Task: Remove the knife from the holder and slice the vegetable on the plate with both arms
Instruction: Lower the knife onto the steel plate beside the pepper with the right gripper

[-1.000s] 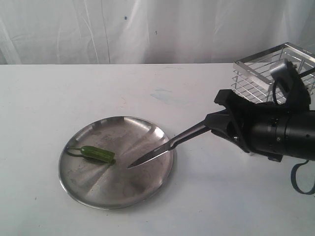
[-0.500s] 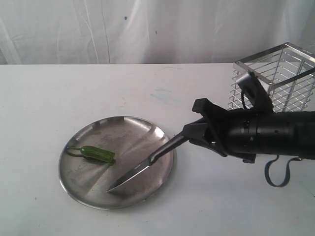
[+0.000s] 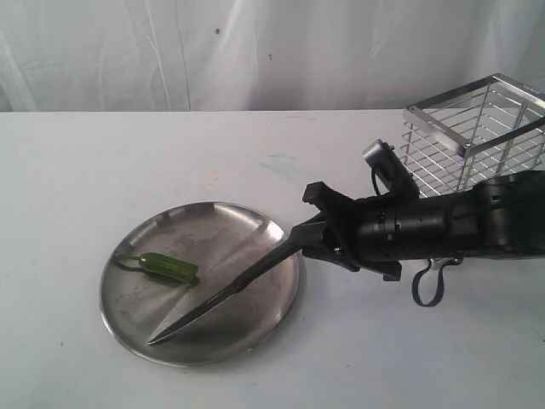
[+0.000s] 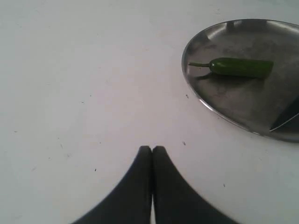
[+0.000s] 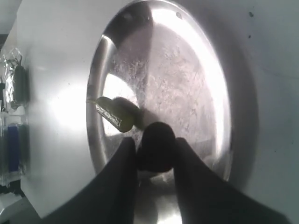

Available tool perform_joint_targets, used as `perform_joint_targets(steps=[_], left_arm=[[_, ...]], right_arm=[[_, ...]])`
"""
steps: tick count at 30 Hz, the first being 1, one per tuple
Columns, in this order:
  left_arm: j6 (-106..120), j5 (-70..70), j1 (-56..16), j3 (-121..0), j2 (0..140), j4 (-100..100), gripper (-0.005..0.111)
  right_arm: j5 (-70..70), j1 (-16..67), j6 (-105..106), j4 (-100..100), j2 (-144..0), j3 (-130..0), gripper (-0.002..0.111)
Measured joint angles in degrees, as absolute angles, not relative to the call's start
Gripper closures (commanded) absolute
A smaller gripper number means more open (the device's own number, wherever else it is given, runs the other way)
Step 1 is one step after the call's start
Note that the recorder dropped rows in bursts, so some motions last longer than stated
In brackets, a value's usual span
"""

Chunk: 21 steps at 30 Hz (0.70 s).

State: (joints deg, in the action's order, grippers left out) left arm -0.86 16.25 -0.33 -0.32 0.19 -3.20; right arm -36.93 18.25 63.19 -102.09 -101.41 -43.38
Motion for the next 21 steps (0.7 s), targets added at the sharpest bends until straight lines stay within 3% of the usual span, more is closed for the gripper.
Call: perform_joint_targets(steps=[18,21], left_arm=[[-0.86,16.25,-0.33,-0.32,0.19,-3.20,0.107],[-0.86,16.25,-0.33,-0.32,0.19,-3.20,0.107]], right_arm=[[-34.96,18.25,74.03,-100.33,-107.02,-44.21,0.108],[-31.45,18.25,75.27,-97.20,-107.02,-44.21,0.103]])
